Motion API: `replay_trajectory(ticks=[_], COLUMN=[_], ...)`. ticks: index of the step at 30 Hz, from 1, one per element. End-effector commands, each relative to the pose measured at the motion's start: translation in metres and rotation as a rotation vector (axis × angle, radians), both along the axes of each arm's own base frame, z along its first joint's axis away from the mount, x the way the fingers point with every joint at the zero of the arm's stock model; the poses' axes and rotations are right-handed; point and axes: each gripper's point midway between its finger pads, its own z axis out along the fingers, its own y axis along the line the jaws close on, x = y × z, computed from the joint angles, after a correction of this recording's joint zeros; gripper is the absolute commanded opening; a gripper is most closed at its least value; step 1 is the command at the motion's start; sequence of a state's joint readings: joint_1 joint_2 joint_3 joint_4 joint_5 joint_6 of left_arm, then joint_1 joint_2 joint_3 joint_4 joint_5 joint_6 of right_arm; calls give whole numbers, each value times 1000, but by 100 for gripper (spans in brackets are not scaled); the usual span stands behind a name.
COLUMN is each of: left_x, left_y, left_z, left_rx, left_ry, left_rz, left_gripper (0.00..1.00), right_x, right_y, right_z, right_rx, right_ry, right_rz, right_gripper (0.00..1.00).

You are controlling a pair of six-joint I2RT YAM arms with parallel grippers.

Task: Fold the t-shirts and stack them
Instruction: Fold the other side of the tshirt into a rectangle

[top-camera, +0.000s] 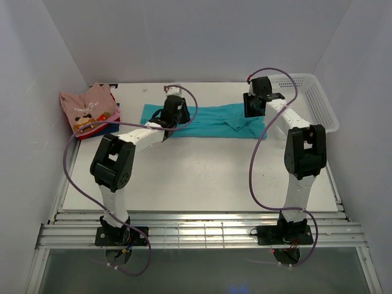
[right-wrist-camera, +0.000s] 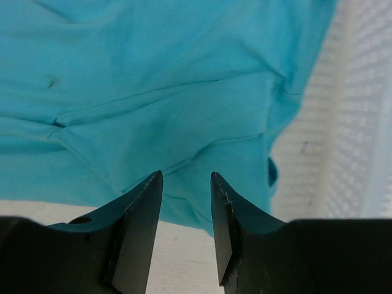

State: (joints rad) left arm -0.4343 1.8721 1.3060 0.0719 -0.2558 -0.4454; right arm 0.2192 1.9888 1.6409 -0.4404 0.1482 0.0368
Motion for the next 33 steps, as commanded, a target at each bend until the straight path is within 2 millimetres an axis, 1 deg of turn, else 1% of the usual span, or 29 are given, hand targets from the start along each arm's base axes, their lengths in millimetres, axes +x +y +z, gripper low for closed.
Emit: replay_trajectory(ticks=[1, 2, 3, 4, 5, 6, 7, 8, 9, 10, 12, 16, 18, 19, 21, 23, 25, 26, 27, 29, 30, 32, 33], left_x=[-17, -18, -19, -21, -21, -21, -22, -22, -22, -21, -21, -22, -24, -25, -28, -31, -37, -38, -43, -47, -50, -53, -55], left_y=[-79, -90, -107, -115, -121, -126, -134, -137, -139, -142, -143, -143, -140, -140, -136, -134, -132, -131, -128, -125, -123, -121, -122], left_z=[-11, -27, -23, -26, -31, -44, -43, -46, -56, -56, -65, -71, -76, -74, -81, -81, -88, -89, -96, -101, -106, -111, -113], left_rx=[-59, -40, -45, -48, -45, -34, -38, -35, -29, -31, -25, -17, -12, -15, -8, -8, -2, -5, -1, -1, -1, -2, -4], left_ry=[12, 31, 20, 25, 31, 49, 43, 45, 59, 57, 70, 78, 86, 85, 99, 103, 121, 125, 142, 155, 166, 179, 183], left_rz=[-226, -254, -284, -310, -321, -331, -346, -352, -354, -357, -358, -356, -351, -350, -345, -344, -347, -344, -342, -338, -335, -330, -331], left_gripper=[41, 41, 41, 41, 41, 41, 41, 40, 40, 40, 40, 40, 40, 40, 40, 39, 39, 39, 39, 38, 38, 38, 37], right_x=[-6, -9, -12, -13, -15, -16, -16, -17, -17, -16, -15, -14, -15, -16, -19, -21, -19, -16, -13, -7, 0, 8, 17], right_y=[40, 48, 53, 56, 60, 63, 65, 67, 69, 70, 73, 73, 74, 74, 75, 74, 74, 73, 74, 74, 75, 77, 80], right_z=[-14, -19, -22, -25, -27, -31, -34, -36, -38, -39, -42, -50, -56, -59, -64, -70, -71, -69, -66, -61, -52, -46, -34], right_rx=[98, 121, 126, 133, 143, 146, 146, 149, 150, 151, 154, 146, 145, 145, 141, 133, 126, 120, 119, 114, 119, 116, 123], right_ry=[22, 31, 37, 44, 50, 57, 61, 65, 66, 69, 73, 98, 113, 119, 136, 148, 142, 134, 121, 102, 78, 58, 30], right_rz=[128, 154, 167, 175, 187, 193, 197, 200, 204, 205, 210, 204, 206, 202, 203, 200, 192, 185, 184, 176, 174, 171, 173], right_gripper=[43, 43, 43, 43, 43, 43, 43, 43, 43, 43, 43, 43, 43, 43, 40, 25, 10, 8, 8, 8, 8, 8, 8])
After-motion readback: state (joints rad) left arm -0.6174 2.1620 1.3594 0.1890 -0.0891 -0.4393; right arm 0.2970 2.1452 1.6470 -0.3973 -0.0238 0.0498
